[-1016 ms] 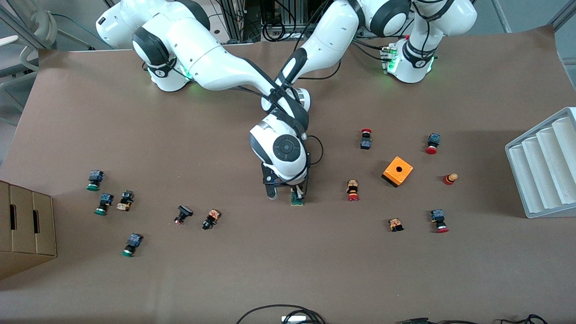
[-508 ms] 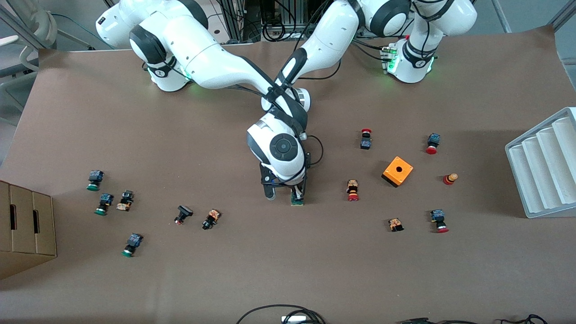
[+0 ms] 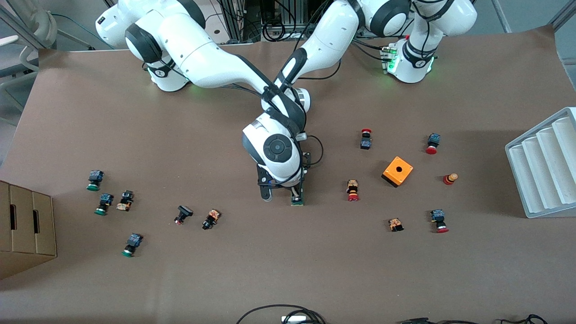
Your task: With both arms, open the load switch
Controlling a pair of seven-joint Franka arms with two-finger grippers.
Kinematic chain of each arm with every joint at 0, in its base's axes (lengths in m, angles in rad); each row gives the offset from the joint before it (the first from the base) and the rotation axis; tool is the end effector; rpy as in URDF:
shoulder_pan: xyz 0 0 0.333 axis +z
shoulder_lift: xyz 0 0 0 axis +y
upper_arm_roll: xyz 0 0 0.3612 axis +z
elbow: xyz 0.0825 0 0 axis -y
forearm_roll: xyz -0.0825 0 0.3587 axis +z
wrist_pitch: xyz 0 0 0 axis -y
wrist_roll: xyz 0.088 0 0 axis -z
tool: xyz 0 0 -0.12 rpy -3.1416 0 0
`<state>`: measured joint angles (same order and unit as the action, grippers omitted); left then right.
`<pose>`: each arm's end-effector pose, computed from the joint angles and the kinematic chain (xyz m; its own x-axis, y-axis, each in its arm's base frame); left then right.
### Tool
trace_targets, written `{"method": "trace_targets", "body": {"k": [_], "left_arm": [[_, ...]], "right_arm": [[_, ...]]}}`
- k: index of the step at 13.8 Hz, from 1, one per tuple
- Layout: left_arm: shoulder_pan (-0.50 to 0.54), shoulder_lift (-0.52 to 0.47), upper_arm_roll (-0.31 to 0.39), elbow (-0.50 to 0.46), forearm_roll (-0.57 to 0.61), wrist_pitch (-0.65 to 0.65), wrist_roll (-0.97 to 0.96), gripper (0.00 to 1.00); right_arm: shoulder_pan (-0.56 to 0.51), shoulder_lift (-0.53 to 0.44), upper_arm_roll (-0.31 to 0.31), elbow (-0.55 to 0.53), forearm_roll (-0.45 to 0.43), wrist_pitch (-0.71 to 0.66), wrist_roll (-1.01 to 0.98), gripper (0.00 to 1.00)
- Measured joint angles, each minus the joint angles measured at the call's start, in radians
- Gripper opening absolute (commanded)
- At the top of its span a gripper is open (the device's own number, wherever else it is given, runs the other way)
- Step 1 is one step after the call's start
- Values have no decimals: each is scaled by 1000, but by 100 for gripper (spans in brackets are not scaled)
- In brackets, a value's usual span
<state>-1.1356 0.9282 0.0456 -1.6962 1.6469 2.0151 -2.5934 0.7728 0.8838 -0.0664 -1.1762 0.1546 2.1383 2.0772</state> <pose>0.3637 -0.5530 0.1042 0.3031 0.0456 0.9519 0.1694 -0.9855 -0.0067 0.5801 0.5281 0.2909 0.1484 -0.9825 -0.1122 -0.9889 -0.1463 -0.0267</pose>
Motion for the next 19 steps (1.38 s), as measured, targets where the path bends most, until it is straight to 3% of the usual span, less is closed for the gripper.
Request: {"method": "trace_targets", "body": {"k": [19], "left_arm": [[0,0,0,0,0,0,0,53]], "right_arm": [[-16,15,-3,22,20,35,-1,6]]}}
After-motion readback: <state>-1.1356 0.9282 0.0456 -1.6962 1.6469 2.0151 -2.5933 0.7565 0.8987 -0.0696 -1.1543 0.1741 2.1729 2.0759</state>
